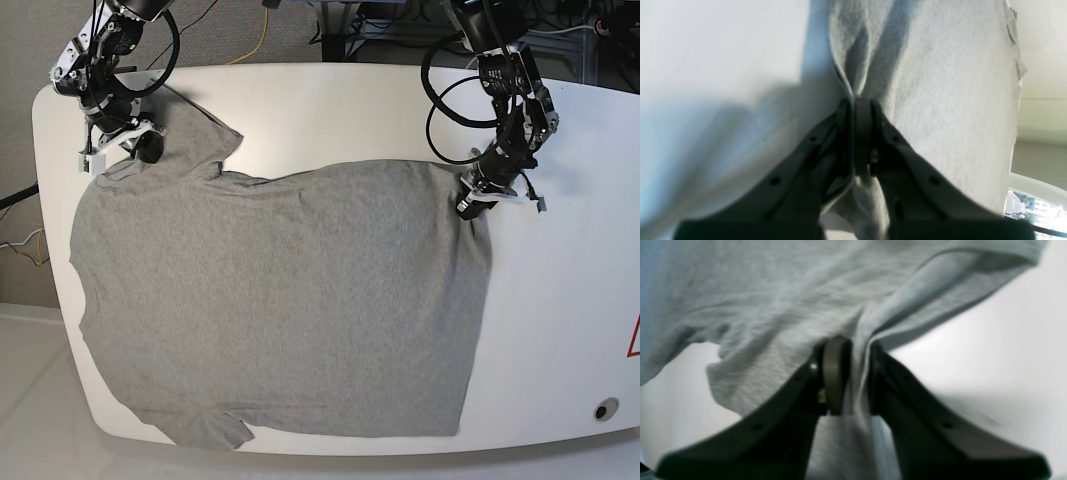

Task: Fold the T-shirt properly
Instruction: 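Hold both grippers closed on the shirt's shoulder corners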

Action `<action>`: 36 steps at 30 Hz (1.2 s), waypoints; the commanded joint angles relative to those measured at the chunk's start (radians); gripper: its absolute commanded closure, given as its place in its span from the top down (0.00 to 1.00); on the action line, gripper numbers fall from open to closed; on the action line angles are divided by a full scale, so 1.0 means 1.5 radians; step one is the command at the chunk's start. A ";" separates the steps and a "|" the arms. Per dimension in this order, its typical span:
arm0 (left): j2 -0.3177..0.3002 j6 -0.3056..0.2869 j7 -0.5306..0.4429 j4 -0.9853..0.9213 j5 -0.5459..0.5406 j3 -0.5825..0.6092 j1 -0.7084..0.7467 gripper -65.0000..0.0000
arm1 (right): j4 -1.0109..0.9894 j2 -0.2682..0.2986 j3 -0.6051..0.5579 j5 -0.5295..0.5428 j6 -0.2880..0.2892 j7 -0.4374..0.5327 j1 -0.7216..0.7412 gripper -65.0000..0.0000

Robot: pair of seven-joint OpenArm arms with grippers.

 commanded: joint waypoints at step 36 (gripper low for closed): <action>0.001 0.035 0.055 -0.008 0.064 0.021 0.024 0.01 | 0.003 0.057 -0.024 -0.025 0.006 -0.033 -0.021 0.00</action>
